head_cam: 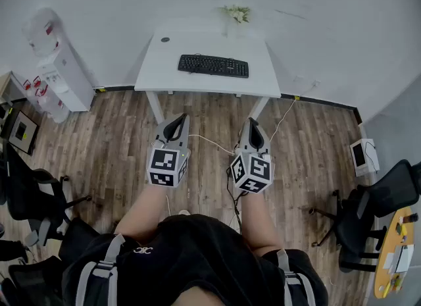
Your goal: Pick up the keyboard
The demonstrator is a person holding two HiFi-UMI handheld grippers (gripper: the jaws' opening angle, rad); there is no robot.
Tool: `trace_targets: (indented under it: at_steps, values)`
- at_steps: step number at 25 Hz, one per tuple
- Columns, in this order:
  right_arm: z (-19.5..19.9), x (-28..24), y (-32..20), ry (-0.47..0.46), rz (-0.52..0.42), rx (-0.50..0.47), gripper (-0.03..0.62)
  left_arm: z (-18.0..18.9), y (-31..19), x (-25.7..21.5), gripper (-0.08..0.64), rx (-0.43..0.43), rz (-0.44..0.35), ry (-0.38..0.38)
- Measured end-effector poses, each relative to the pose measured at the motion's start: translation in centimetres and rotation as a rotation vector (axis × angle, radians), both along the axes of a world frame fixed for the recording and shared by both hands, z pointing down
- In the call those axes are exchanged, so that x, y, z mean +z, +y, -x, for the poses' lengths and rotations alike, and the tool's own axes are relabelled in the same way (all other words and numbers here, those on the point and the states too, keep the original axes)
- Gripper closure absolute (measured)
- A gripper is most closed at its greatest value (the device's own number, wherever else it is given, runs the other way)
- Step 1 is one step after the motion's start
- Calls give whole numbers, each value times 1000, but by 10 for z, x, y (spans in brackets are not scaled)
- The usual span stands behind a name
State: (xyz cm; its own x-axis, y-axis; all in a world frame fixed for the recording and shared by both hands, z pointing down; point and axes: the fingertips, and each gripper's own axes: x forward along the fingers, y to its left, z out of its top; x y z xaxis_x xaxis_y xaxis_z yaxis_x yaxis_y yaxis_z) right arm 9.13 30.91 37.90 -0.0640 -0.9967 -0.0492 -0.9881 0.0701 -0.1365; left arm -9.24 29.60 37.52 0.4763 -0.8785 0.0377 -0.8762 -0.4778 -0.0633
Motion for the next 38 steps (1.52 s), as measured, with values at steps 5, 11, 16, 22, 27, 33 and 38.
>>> trace_targets:
  at_steps: [5,11,16,22,27,33,38]
  values:
    - [1,-1,-2,-10,-7,-1,589,-1,-1,1,558,-4,5,-7]
    - [10,3,-8,-10,0,-10,589,9,-4,5,558,-32,13,-20]
    - [25,3,-16,19,-1,-19,589,22,-12,7,558,-31,13,-13]
    - [44,6,-22,43,-9,-5,589,41,-22,11,559,-14,11,6]
    - [56,12,-25,110,-17,22,589,52,-32,22,558,5,19,-2]
    - [53,24,-45,99,-3,20,589,52,-49,27,559,15,20,-10]
    - [43,26,-81,97,-11,17,589,46,-83,29,558,12,10,-12]
